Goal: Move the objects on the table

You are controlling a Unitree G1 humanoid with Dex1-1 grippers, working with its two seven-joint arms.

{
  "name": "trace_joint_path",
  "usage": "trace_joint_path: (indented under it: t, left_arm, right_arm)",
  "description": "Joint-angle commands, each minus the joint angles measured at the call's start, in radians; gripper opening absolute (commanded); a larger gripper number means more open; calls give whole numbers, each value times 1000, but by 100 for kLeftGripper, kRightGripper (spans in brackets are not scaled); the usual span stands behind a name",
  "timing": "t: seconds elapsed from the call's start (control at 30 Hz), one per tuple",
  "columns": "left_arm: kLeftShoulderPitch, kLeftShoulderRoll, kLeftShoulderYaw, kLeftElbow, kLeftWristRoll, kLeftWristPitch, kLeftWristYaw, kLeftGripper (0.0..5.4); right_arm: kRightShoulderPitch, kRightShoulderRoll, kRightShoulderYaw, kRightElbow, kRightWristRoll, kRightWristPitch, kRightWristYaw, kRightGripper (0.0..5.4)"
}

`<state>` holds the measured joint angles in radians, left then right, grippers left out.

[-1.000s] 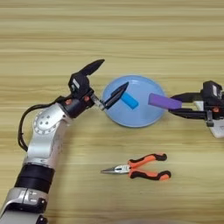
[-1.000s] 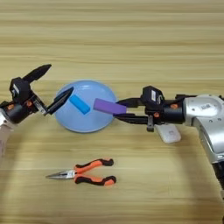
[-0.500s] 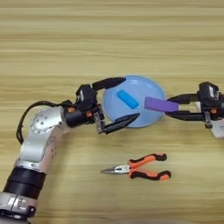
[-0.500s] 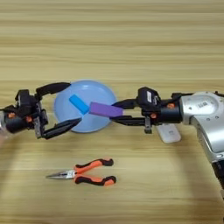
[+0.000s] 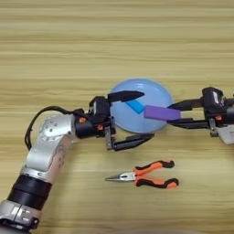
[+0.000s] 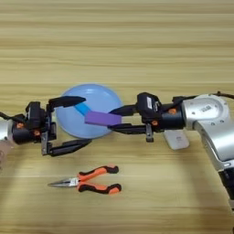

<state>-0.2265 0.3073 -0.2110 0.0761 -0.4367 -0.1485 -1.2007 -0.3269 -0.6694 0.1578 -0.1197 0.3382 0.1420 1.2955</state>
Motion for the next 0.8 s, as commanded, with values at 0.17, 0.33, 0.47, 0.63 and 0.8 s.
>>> trace_joint_path:
  t: [0.17, 0.33, 0.47, 0.63, 0.8]
  left_arm:
    - [-6, -2, -30, 2, 33, -21, -14, 540]
    - [-10, -4, -39, 3, 37, -23, -19, 540]
    - [-11, -3, -42, 5, 39, -24, -25, 540]
    - [-10, -4, -44, 6, 40, -29, -29, 490]
    - [-8, -4, -45, 4, 41, -30, -29, 444]
  right_arm:
    - [-28, 13, 26, -33, 12, 23, -1, 142]
    - [-37, 19, 33, -31, 11, 28, -3, 142]
    - [-41, 22, 34, -28, 11, 28, -3, 142]
    - [-42, 26, 34, -26, 11, 27, -5, 142]
    - [-40, 26, 34, -28, 12, 27, -5, 142]
